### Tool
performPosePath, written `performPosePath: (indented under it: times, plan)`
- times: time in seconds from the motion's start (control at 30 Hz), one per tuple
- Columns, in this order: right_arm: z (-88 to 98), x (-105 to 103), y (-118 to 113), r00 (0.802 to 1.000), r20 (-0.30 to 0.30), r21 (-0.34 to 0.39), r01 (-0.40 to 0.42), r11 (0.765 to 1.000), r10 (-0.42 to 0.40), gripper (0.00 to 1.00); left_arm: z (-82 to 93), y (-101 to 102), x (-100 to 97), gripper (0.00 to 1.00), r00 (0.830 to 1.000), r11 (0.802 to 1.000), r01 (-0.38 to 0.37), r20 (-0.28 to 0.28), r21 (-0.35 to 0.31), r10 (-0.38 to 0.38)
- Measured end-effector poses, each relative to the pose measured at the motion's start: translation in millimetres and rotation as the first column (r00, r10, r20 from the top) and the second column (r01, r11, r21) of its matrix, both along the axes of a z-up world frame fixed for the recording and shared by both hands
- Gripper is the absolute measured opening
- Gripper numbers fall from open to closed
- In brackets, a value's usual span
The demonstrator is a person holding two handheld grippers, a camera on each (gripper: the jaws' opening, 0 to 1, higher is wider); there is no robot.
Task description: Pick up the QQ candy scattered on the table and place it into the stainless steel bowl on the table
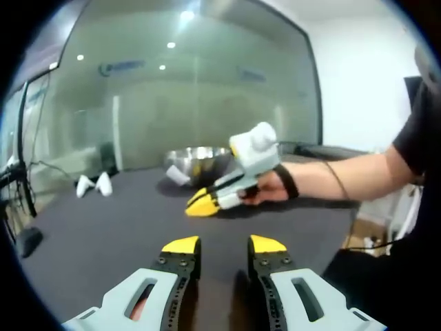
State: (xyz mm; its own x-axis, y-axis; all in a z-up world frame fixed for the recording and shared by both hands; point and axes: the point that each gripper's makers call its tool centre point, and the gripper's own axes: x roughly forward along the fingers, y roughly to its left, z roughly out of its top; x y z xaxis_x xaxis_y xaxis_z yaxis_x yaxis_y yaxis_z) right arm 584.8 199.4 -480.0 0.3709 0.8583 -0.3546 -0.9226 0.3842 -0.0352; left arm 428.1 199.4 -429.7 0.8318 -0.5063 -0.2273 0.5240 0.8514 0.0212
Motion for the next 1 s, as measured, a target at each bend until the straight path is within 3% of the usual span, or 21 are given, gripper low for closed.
performPosePath:
  times: [0.33, 0.5, 0.73, 1.0]
  plan:
    - [0.6, 2, -2, 1.000, 0.017, -0.010, 0.000, 1.000, 0.000, 0.09, -0.7, -5, 0.2, 0.29, 1.000, 1.000, 0.016, -0.004, 0.005, -0.016]
    - [11.3, 0, -10, 1.000, 0.025, 0.012, 0.010, 1.000, -0.011, 0.09, 0.8, -5, -0.5, 0.29, 1.000, 1.000, 0.015, -0.001, 0.004, -0.015]
    - [28.8, 5, -46, 0.997, 0.038, 0.064, 0.070, 0.995, -0.073, 0.09, -1.2, -6, -1.8, 0.29, 1.000, 1.000, 0.014, -0.002, 0.000, -0.014]
    - [53.4, -9, -84, 0.987, 0.060, 0.107, 0.140, 0.984, -0.147, 0.09, 0.2, -13, -1.7, 0.29, 1.000, 1.000, 0.030, 0.003, 0.000, -0.030]
